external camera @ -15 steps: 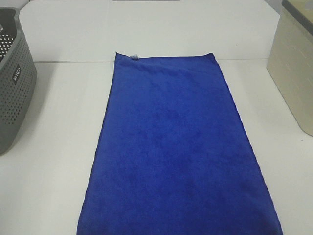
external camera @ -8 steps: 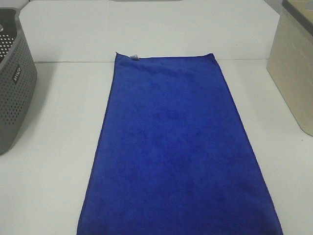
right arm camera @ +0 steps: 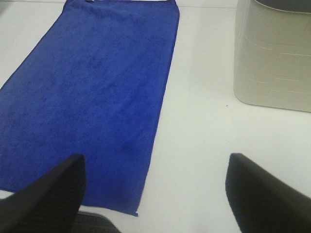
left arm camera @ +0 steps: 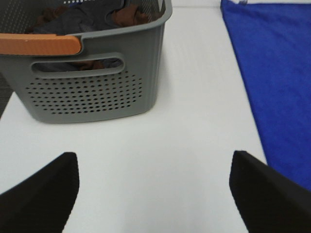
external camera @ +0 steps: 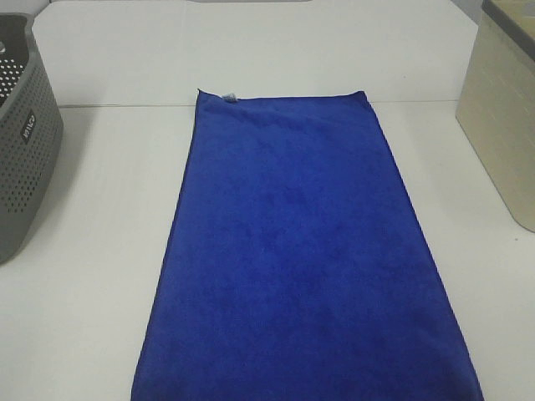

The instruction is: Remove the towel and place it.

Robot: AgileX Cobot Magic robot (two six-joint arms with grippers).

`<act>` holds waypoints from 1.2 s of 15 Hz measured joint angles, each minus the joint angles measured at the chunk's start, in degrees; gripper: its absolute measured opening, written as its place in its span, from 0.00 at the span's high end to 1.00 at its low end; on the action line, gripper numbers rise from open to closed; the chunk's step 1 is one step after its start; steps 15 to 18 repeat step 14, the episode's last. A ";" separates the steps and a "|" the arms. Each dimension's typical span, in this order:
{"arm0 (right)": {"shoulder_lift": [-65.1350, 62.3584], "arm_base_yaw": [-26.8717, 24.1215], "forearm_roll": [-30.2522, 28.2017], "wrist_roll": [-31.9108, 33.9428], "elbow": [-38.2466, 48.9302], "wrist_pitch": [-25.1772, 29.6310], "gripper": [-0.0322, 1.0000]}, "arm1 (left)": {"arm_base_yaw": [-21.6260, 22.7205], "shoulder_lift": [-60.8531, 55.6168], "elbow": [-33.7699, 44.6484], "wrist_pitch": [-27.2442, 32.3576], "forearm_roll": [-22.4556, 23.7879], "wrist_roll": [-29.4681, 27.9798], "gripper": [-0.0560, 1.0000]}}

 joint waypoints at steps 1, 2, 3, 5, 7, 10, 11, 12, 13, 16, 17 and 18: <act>0.00 0.00 0.00 0.00 0.00 -0.11 0.22 | 0.00 0.00 0.92 -1.60 -1.89 -0.34 0.21; 0.00 0.00 0.06 0.00 0.00 -0.17 0.22 | 0.00 0.00 1.09 -2.58 -3.32 0.46 0.21; 0.00 0.00 0.06 0.00 0.00 -0.17 0.22 | 0.00 0.00 1.15 -2.81 -3.78 0.63 0.21; 0.00 0.00 0.06 0.00 0.00 -0.17 0.23 | 0.00 0.00 1.15 -2.92 -4.35 0.74 0.21; 0.00 0.00 0.06 0.00 0.00 -0.17 0.23 | 0.00 0.00 1.15 -2.92 -4.35 1.26 0.21; 0.00 0.00 0.06 0.00 0.00 -0.17 0.23 | 0.00 0.00 1.15 -2.92 -4.41 1.55 0.21; 0.00 0.00 0.06 0.00 0.00 -0.17 0.23 | 0.00 0.00 1.15 -2.92 -4.41 1.60 0.21; 0.00 0.00 0.06 0.00 0.00 -0.17 0.23 | 0.00 0.00 1.15 -2.92 -4.41 1.60 0.21; 0.00 0.00 0.06 0.00 0.00 -0.17 0.23 | 0.00 0.00 1.15 -2.92 -4.41 1.60 0.21; 0.00 0.00 0.06 0.00 0.00 -0.17 0.23 | 0.00 0.00 1.15 -2.92 -4.41 1.60 0.21; 0.00 0.00 0.06 0.00 0.00 -0.17 0.23 | 0.00 0.00 1.15 -2.92 -4.41 1.60 0.21; 0.00 0.00 0.06 0.00 0.00 -0.17 0.23 | 0.00 0.00 1.15 -2.92 -4.41 1.60 0.21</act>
